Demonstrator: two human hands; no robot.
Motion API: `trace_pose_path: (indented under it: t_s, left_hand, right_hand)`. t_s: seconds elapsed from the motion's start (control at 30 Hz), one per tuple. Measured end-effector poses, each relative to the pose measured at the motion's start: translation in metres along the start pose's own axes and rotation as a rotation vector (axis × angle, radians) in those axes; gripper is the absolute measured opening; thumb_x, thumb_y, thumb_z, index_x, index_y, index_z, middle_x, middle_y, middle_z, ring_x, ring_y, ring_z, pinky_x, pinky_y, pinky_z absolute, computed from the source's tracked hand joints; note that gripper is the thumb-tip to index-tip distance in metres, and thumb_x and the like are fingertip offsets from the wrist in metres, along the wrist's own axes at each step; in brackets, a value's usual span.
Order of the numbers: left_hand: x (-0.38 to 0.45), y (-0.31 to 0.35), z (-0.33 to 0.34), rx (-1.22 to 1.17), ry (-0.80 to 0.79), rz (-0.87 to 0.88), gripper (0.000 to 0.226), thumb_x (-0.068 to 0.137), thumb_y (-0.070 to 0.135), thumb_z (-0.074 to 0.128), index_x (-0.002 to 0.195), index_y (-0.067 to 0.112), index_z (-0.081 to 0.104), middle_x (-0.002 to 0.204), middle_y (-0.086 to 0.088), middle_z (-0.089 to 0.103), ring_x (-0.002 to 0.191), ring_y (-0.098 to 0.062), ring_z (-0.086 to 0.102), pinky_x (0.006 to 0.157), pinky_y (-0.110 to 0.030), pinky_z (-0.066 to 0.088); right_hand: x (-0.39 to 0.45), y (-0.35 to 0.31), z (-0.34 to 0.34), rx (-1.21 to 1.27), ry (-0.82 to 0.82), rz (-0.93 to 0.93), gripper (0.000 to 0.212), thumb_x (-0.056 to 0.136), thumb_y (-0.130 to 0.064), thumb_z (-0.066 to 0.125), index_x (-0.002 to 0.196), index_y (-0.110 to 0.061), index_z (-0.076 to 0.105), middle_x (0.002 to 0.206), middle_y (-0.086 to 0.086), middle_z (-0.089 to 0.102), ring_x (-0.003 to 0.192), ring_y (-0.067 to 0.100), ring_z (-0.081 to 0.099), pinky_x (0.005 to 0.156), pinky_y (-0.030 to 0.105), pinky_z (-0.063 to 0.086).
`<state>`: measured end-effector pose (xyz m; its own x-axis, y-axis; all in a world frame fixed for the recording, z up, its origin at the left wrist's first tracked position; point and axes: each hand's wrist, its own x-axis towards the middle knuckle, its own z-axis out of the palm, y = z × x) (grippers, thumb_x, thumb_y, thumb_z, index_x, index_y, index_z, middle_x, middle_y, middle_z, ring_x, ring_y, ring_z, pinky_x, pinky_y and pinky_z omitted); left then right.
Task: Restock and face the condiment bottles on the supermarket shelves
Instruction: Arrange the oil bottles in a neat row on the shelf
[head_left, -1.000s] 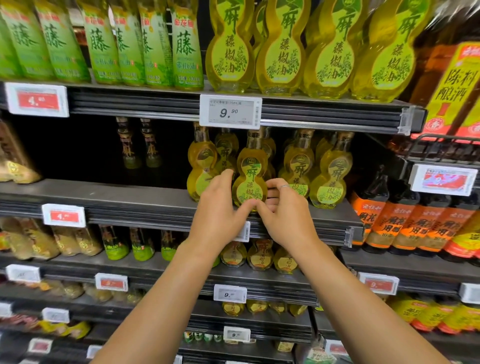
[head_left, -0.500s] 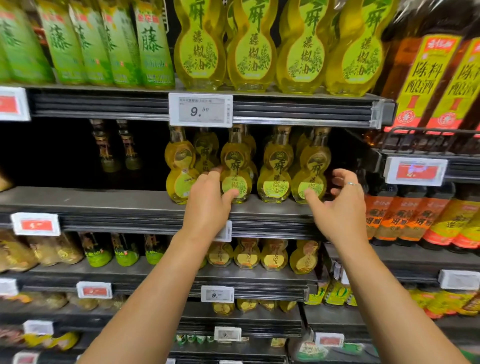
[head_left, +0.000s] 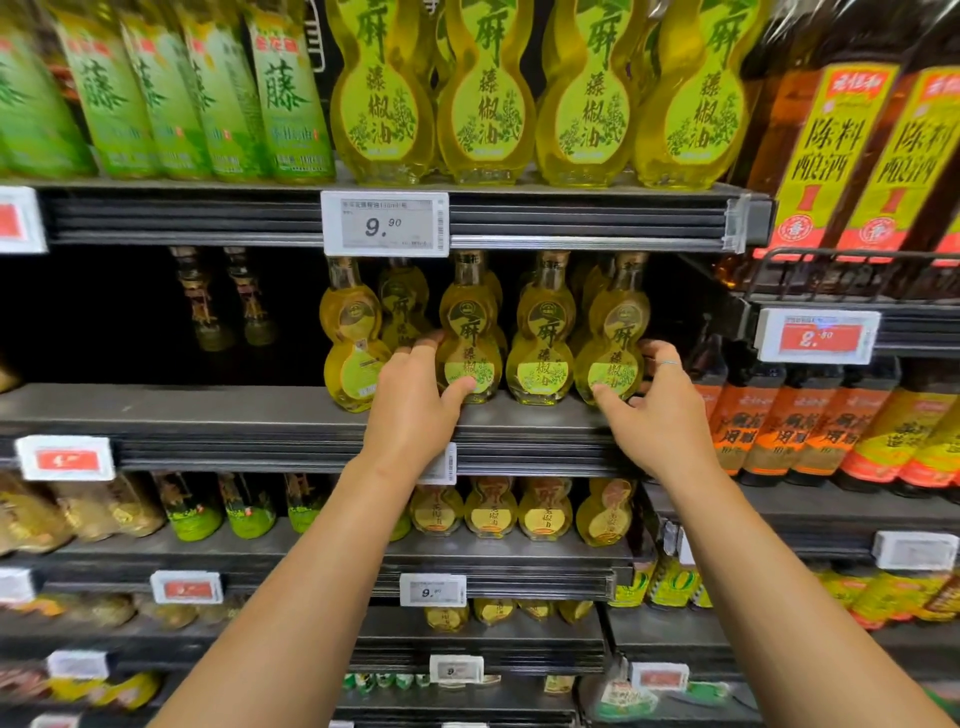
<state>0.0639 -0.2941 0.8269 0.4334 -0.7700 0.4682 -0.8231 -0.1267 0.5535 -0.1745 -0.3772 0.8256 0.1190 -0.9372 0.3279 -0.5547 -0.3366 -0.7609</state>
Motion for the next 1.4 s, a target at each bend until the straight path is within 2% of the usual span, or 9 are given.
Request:
trace_pose_path:
  t_s: [0.33, 0.53, 0.67, 0.77, 0.9, 1.03, 1.17, 1.3, 1.4]
  left_hand:
    - [-0.004, -0.002, -0.008, -0.071, -0.028, 0.037, 0.066, 0.094, 0.039, 0.071, 0.15, 0.016, 0.045, 0.135, -0.01, 0.058, 0.115, -0.026, 0.062, 0.097, -0.045, 0.054]
    - [-0.047, -0.024, -0.034, -0.221, 0.321, 0.206, 0.023, 0.093, 0.014, 0.07, 0.115, 0.021, 0.066, 0.109, 0.012, 0.063, 0.093, -0.007, 0.064, 0.08, -0.02, 0.055]
    - [-0.046, -0.053, -0.055, -0.202, 0.494, 0.109, 0.02, 0.088, 0.015, 0.07, 0.099, 0.027, 0.058, 0.095, 0.009, 0.058, 0.086, -0.004, 0.058, 0.073, -0.012, 0.045]
    - [-0.031, -0.072, -0.065, -0.181, 0.41, -0.022, 0.034, 0.084, 0.025, 0.074, 0.112, 0.028, 0.055, 0.107, 0.007, 0.054, 0.092, -0.006, 0.057, 0.079, -0.014, 0.046]
    - [-0.014, -0.092, -0.067, -0.141, 0.126, -0.162, 0.069, 0.086, 0.042, 0.076, 0.144, 0.021, 0.045, 0.132, -0.003, 0.056, 0.111, -0.02, 0.061, 0.091, -0.038, 0.054]
    - [-0.016, -0.099, -0.068, -0.216, 0.005, -0.094, 0.062, 0.088, 0.04, 0.073, 0.143, 0.034, 0.044, 0.123, 0.02, 0.062, 0.121, -0.018, 0.06, 0.092, -0.027, 0.048]
    - [-0.023, -0.099, -0.069, -0.235, -0.048, 0.008, 0.05, 0.088, 0.036, 0.069, 0.131, 0.045, 0.045, 0.1, 0.035, 0.054, 0.109, -0.008, 0.06, 0.082, -0.021, 0.046]
    - [-0.028, -0.099, -0.069, -0.279, -0.019, 0.033, 0.049, 0.09, 0.031, 0.071, 0.134, 0.038, 0.05, 0.103, 0.033, 0.058, 0.107, 0.004, 0.057, 0.087, -0.014, 0.048]
    - [-0.032, -0.097, -0.069, -0.325, 0.011, 0.018, 0.053, 0.089, 0.024, 0.073, 0.139, 0.032, 0.054, 0.114, 0.025, 0.061, 0.112, 0.01, 0.056, 0.087, 0.0, 0.041]
  right_hand:
    - [0.002, 0.002, -0.001, -0.001, 0.006, -0.002, 0.072, 0.089, -0.038, 0.075, 0.148, -0.022, 0.036, 0.132, 0.007, 0.059, 0.1, 0.019, 0.064, 0.092, 0.046, 0.056]
    - [-0.019, -0.013, -0.003, 0.109, 0.246, -0.231, 0.065, 0.087, -0.021, 0.074, 0.144, -0.025, 0.042, 0.135, 0.0, 0.046, 0.107, 0.009, 0.058, 0.095, 0.032, 0.053]
    - [-0.035, -0.065, 0.015, 0.208, 0.174, -0.434, 0.043, 0.087, -0.022, 0.071, 0.126, -0.029, 0.056, 0.121, -0.007, 0.056, 0.107, 0.003, 0.06, 0.091, 0.026, 0.055]
    - [-0.046, -0.108, 0.044, 0.117, -0.064, -0.516, 0.037, 0.086, -0.036, 0.071, 0.121, -0.035, 0.06, 0.115, -0.014, 0.061, 0.104, -0.001, 0.06, 0.089, 0.026, 0.056]
    - [-0.042, -0.147, 0.087, -0.013, -0.301, -0.433, 0.054, 0.085, -0.052, 0.072, 0.128, -0.024, 0.057, 0.118, -0.009, 0.062, 0.104, 0.009, 0.06, 0.083, 0.03, 0.053]
    - [-0.033, -0.173, 0.12, -0.059, -0.214, -0.34, 0.038, 0.085, -0.057, 0.071, 0.082, -0.023, 0.056, 0.081, -0.006, 0.061, 0.071, 0.004, 0.056, 0.054, 0.02, 0.036]
    - [-0.036, -0.183, 0.14, -0.018, -0.233, -0.31, 0.052, 0.085, -0.058, 0.07, 0.055, -0.023, 0.046, 0.043, -0.009, 0.048, 0.051, -0.008, 0.054, 0.037, 0.015, 0.033]
    - [-0.038, -0.181, 0.15, -0.057, -0.158, -0.279, 0.049, 0.086, -0.059, 0.068, 0.061, -0.023, 0.045, 0.051, -0.01, 0.051, 0.046, 0.003, 0.048, 0.038, 0.019, 0.03]
    - [-0.035, -0.177, 0.151, -0.041, -0.176, -0.275, 0.038, 0.089, -0.052, 0.068, 0.073, -0.026, 0.046, 0.067, -0.01, 0.055, 0.063, -0.001, 0.049, 0.049, 0.021, 0.036]
